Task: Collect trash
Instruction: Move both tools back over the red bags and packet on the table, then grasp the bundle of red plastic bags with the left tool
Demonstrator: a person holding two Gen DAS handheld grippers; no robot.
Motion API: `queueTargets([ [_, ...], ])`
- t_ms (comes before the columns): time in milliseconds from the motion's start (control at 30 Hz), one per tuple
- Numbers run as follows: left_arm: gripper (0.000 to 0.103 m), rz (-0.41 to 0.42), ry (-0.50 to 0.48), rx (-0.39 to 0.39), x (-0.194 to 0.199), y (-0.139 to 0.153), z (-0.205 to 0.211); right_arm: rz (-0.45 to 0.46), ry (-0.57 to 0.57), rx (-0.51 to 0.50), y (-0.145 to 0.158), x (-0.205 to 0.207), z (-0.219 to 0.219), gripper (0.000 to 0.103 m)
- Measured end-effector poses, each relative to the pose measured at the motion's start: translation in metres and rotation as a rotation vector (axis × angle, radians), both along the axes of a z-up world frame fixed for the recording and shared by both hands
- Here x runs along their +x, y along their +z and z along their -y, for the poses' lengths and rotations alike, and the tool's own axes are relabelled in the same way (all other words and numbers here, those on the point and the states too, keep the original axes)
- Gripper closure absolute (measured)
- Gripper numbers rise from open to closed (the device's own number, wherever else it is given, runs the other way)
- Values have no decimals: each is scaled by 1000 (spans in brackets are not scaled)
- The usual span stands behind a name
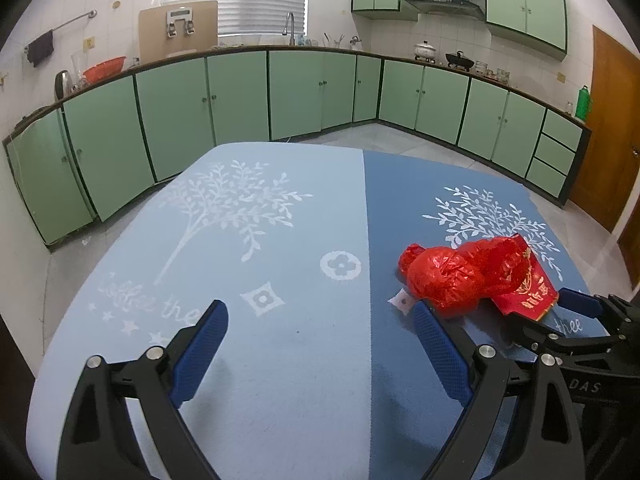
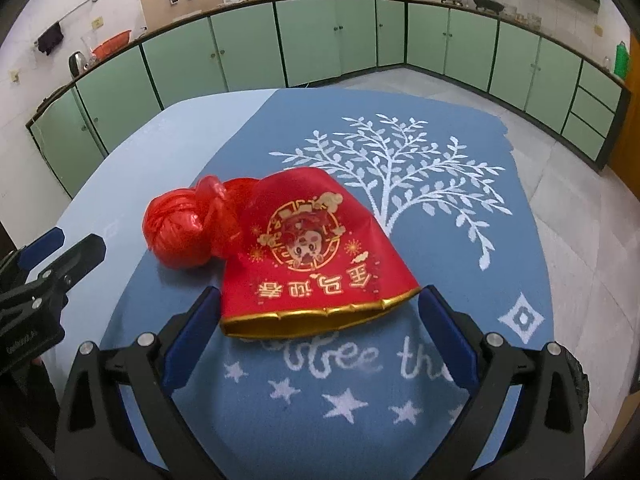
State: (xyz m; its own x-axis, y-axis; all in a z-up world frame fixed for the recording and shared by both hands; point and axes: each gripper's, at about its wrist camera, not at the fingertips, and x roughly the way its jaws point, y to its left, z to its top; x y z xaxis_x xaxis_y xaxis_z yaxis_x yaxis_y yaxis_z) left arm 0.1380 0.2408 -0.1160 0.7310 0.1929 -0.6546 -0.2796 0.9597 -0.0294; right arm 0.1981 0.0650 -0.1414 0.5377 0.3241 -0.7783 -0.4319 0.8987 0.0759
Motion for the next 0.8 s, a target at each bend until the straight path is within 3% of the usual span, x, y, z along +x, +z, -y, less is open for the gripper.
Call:
queueTargets([
  [67,11,-2,0,-2,1,-1,-1,-10,8,10,-1,1,0,12],
  [100,11,-3,1,-4,1,-2,-1,-17,15,19,-2,3,1,26],
  [133,11,-4,1,-5,1,-2,-1,-29,21,29,-3,4,2,31],
  [300,11,-7,-3,-3,3,-3,0,-40,14,61,-2,6,7,40],
  [433,11,-8,-4,-3,3,-4,2,-35,-4,83,0,4,14,40],
  [567,11,-9,-5,-4,4,-4,2,-11,-10,91,4,1,20,55],
  [733,11,-7,-17,-5,5,-4,8,-22,-32,93,4,0,30,55],
  [800,11,-8,-22,-5,5,-4,10,-23,-48,94,5,-2,34,42],
])
